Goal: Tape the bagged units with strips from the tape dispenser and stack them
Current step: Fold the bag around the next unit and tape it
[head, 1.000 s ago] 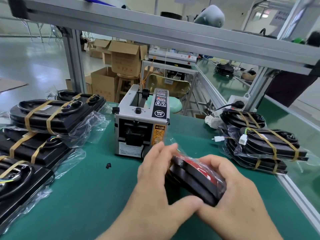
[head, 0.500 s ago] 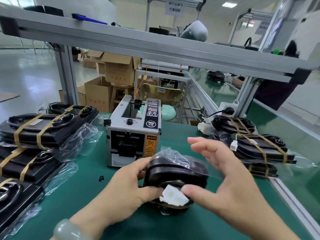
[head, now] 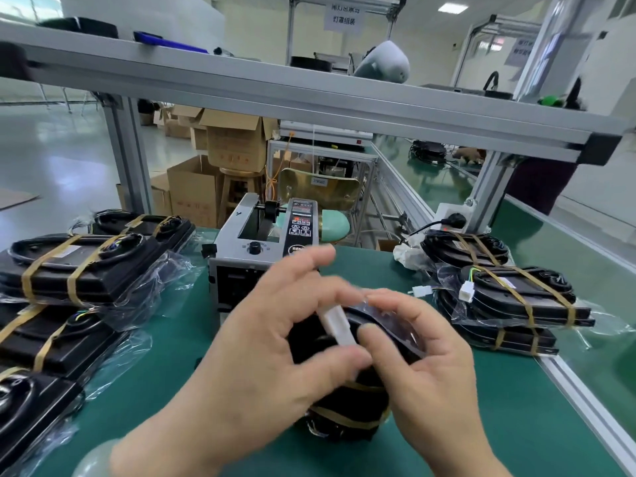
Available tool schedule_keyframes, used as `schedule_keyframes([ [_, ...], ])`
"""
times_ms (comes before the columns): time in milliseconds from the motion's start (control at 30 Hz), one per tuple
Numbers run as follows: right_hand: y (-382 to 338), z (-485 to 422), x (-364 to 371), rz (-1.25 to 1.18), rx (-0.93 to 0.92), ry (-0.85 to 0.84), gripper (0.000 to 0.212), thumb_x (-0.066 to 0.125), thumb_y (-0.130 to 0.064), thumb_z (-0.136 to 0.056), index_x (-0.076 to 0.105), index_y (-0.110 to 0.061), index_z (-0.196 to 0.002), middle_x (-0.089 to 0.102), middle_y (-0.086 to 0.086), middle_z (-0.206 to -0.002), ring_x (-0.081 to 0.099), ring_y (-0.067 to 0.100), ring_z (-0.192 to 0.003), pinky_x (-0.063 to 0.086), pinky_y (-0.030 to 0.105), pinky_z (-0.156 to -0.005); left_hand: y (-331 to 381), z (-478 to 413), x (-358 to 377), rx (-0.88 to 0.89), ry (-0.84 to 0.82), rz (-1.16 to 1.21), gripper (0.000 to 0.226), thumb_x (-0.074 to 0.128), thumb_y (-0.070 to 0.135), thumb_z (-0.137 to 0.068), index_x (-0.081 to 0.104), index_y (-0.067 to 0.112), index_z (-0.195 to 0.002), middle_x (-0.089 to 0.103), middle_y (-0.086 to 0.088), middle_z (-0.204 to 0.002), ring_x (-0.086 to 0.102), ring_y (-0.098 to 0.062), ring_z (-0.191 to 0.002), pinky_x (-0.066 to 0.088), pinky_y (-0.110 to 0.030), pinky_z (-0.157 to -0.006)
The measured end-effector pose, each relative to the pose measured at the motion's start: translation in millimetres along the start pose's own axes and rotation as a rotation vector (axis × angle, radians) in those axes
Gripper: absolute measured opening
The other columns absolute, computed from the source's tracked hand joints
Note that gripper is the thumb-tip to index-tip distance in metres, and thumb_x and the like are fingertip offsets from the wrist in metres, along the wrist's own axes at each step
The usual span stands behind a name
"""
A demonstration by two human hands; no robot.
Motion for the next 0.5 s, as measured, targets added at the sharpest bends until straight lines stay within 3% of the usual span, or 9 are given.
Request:
schedule_keyframes([
  [67, -0.4, -3.4, -3.0, -0.071, 0.052, 0.047, 0.012, 0.064, -0.019, -0.079, 0.076, -0.018, -0.083, 0.074, -0.001, -0.092, 0.069, 0.01, -0.088, 0.05, 0.014, -0.075, -3.4, 2.3, -0.5, -0.052, 0.084, -0.06, 0.03, 0.066, 0.049, -0.064, 0.062, 0.04, -0.093, 0.055, 0.027, -0.123, 0.054, 0.003, -0.118, 0.044, -0.02, -0.095],
  [167, 5.6, -15.0, -4.7, -0.172, 0.286, 0.071, 0.021, 0.066, -0.03, -0.083, 0.075, -0.015, -0.071, 0.073, 0.009, -0.075, 0.068, 0.018, -0.068, 0.054, 0.024, -0.062, -12.2, 9.7, -0.8, -0.117, 0.119, -0.044, 0.025, 0.065, 0.052, -0.063, 0.06, 0.036, -0.081, 0.057, 0.03, -0.121, 0.056, 0.004, -0.113, 0.041, -0.011, -0.089],
  [233, 14.6, -21.4, -2.0, -0.281, 0.474, 0.043, 0.027, 0.058, -0.022, -0.089, 0.073, -0.013, -0.068, 0.07, 0.011, -0.068, 0.064, 0.02, -0.059, 0.054, 0.025, -0.055, -16.4, 15.5, 2.8, -0.164, 0.102, 0.002, 0.023, 0.065, 0.053, -0.062, 0.058, 0.037, -0.077, 0.056, 0.033, -0.121, 0.054, 0.008, -0.114, 0.035, -0.001, -0.085],
  [300, 20.9, -26.0, -0.4, -0.319, 0.546, 0.051, 0.021, 0.054, -0.01, -0.094, 0.071, -0.017, -0.084, 0.069, 0.011, -0.068, 0.063, 0.02, -0.059, 0.054, 0.025, -0.053, -19.1, 18.6, 5.0, -0.193, 0.108, 0.06, 0.023, 0.064, 0.053, -0.062, 0.058, 0.039, -0.079, 0.057, 0.033, -0.12, 0.054, 0.008, -0.114, 0.033, 0.0, -0.085],
  [367, 21.1, -25.8, -1.6, -0.266, 0.429, 0.107, 0.022, 0.055, -0.004, -0.093, 0.068, -0.022, -0.096, 0.071, 0.009, -0.073, 0.065, 0.017, -0.065, 0.054, 0.025, -0.06, -20.2, 19.1, 6.5, -0.196, 0.105, 0.086, 0.024, 0.064, 0.053, -0.064, 0.057, 0.041, -0.083, 0.058, 0.032, -0.12, 0.055, 0.006, -0.114, 0.035, -0.002, -0.086],
  [433, 12.1, -19.9, -6.9, -0.08, 0.149, 0.125, 0.019, 0.061, -0.008, -0.089, 0.071, -0.023, -0.089, 0.073, 0.003, -0.088, 0.067, 0.012, -0.085, 0.051, 0.022, -0.077, -21.4, 19.2, 6.3, -0.186, 0.106, 0.117, 0.023, 0.062, 0.052, -0.067, 0.057, 0.042, -0.087, 0.059, 0.03, -0.12, 0.056, 0.004, -0.113, 0.037, -0.003, -0.086],
  [500, 4.3, -8.4, -4.9, 0.132, -0.084, -0.035, 0.014, 0.058, -0.024, -0.085, 0.071, -0.025, -0.089, 0.069, -0.003, -0.105, 0.062, 0.012, -0.105, 0.046, 0.02, -0.088, -23.8, 21.6, 4.5, -0.166, 0.121, 0.133, 0.027, 0.059, 0.05, -0.072, 0.06, 0.042, -0.097, 0.061, 0.026, -0.118, 0.058, 0.001, -0.11, 0.038, -0.004, -0.086],
])
Point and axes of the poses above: each hand's wrist, its own z-axis away from the middle knuckle, its own x-axis out of the palm, y = z × x, the point moved 4 cm from there along -z, towards the middle knuckle
